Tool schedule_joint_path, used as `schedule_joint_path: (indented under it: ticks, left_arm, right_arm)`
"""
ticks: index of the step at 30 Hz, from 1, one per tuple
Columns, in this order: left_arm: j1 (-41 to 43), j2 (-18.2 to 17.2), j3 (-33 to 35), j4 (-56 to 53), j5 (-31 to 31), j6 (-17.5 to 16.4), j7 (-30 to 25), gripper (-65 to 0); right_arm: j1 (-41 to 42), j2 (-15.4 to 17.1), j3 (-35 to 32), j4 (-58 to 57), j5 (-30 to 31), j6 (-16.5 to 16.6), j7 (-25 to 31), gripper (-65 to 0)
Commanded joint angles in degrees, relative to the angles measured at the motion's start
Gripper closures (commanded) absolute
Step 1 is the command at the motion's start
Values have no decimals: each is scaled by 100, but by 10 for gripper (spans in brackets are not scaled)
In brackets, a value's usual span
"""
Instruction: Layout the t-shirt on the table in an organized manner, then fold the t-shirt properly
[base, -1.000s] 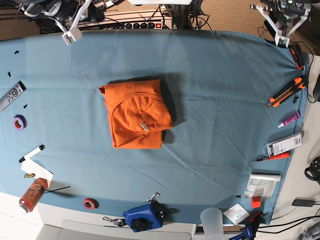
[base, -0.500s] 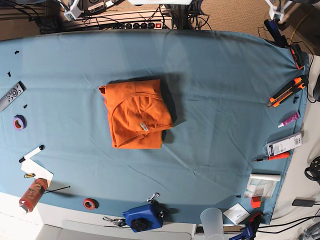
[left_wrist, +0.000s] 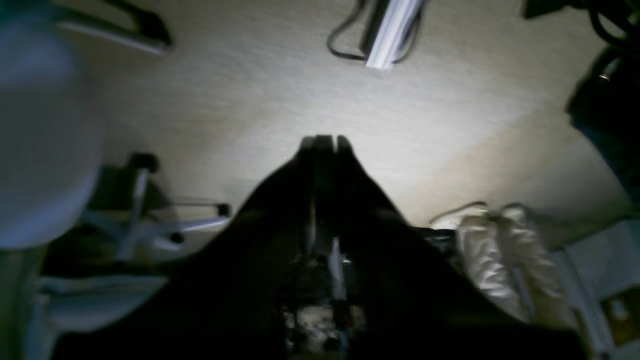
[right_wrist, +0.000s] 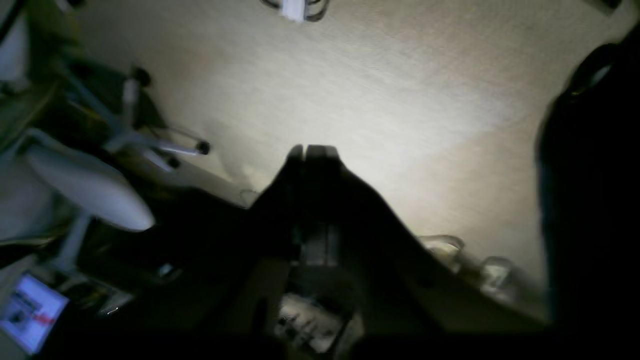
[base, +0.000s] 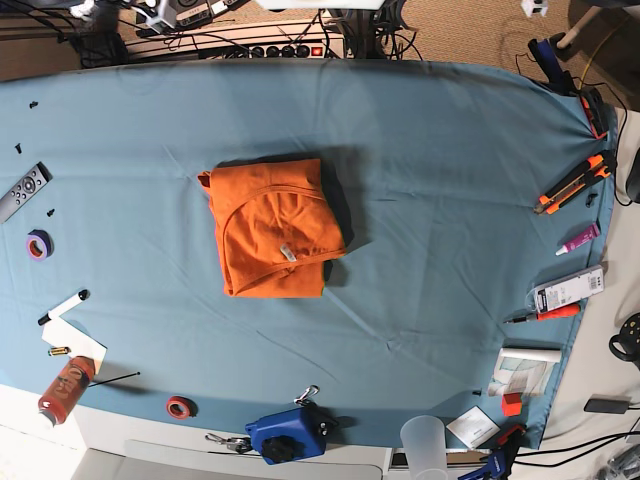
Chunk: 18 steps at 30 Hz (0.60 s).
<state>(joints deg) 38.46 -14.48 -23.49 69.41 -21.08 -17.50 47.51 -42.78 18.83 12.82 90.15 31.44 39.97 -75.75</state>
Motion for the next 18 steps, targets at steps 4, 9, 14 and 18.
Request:
schedule_joint_path:
  ticks: [4,9,14,18]
  left_arm:
    - [-341,-57,-26,-977,57,-275,-632,0]
    - [-841,-57,-26,-1961,616,-656,-1563,0]
    - [-1279,24,-26,-2798,977,-529,-2726,0]
    - [-1486,219,-26,-3578,1484,-105,-3847,0]
  right_arm:
    - [426,101,-721,-804,-557,0,179,0]
    - [1132,101,-1613,-2227,-1202,-4,940,0]
    - [1919,68,-2564,-3574,-2009,-11,2135,0]
    - [2455,-42,-3285,-4374,-2761,-72,3018,0]
